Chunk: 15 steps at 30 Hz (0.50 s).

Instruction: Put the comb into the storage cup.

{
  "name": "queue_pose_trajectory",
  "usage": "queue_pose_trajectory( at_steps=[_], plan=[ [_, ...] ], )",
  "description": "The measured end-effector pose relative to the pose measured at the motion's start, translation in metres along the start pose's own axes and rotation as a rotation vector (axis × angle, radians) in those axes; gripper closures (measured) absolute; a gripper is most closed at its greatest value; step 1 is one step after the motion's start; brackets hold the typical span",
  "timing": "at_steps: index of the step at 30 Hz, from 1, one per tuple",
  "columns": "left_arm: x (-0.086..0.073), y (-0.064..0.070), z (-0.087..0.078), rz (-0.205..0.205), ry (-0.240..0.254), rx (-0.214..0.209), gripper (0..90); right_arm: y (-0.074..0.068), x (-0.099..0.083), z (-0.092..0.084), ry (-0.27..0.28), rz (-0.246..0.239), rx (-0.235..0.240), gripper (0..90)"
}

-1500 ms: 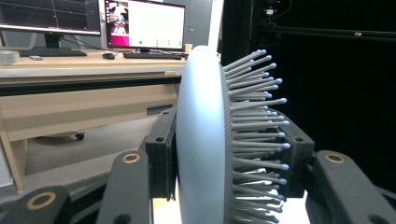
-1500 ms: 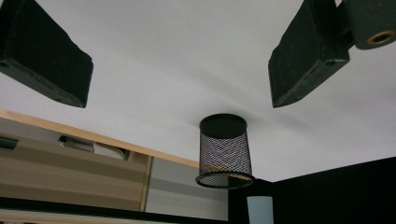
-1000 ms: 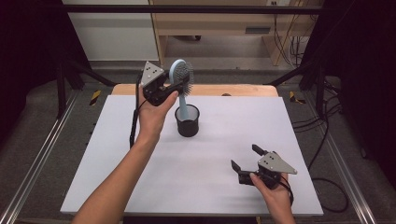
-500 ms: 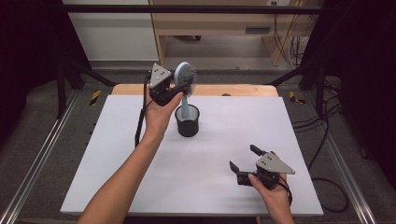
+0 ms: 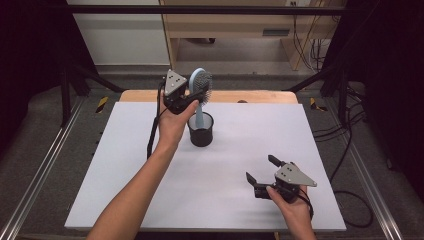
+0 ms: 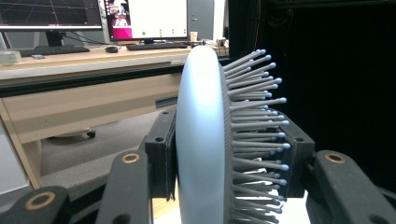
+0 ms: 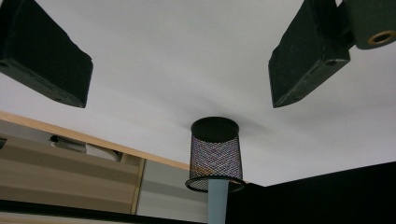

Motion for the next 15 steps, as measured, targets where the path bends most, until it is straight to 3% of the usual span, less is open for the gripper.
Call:
queue_pose_trajectory(
  at_steps=[15],
  plan=[
    [-0.0055, -0.0059, 0.0012, -0.002, 0.005, 0.008, 50.1, -0.0007, -0.0001, 0.0004, -0.002, -0.003, 0.001, 6.8]
  ],
)
Point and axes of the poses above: each handheld gripper's, and its own axes: z roughly forward along the jaws, x roughly out of its top, y roughly to its right, the point moved 4 cm from there along z, roughly forward along the jaws, and after that the axes turned 11 degrees about -y, right-handed, at the moved point
